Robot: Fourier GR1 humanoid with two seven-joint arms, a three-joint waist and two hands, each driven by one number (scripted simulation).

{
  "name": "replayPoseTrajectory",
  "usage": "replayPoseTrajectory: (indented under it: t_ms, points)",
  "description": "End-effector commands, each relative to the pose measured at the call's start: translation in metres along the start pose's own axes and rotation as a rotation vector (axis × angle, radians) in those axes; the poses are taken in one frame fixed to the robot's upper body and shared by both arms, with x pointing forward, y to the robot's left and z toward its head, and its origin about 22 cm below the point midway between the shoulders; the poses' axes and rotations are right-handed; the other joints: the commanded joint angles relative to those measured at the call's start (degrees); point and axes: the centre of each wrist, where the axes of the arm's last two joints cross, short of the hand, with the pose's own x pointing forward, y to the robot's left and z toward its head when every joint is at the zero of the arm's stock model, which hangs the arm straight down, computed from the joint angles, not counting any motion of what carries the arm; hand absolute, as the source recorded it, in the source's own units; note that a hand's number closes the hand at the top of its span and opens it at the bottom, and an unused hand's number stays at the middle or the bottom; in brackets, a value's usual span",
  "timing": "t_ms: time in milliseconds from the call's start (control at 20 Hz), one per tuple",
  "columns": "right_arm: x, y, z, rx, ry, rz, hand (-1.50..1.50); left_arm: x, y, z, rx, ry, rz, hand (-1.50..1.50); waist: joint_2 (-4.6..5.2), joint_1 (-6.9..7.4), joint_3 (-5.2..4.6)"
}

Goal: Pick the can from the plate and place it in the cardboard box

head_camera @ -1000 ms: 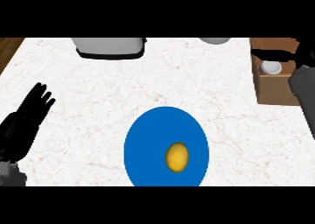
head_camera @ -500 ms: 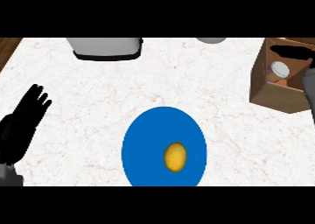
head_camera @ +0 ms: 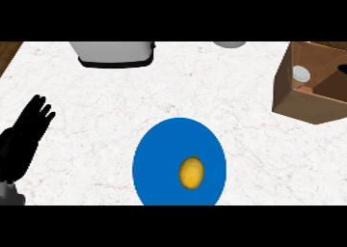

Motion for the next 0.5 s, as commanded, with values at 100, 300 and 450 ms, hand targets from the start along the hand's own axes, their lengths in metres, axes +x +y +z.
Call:
replayPoseTrajectory:
  t_ms: [100, 300, 450]
  points:
    - [-0.017, -0.071, -0.007, 0.040, -0.044, -0.006, -1.50, 0.000, -0.005, -0.011, -0.010, -0.024, 0.014, 0.00, 0.19, 0.10, 0.00]
    - [-0.030, -0.087, -0.001, 0.064, -0.034, -0.002, -1.50, 0.006, -0.019, 0.003, -0.013, -0.007, -0.007, 0.00, 0.25, 0.79, 0.02]
    - [-0.030, -0.096, -0.001, 0.040, -0.036, 0.021, -1.50, -0.001, -0.001, -0.004, -0.008, -0.003, -0.001, 0.00, 0.31, 0.90, 0.01]
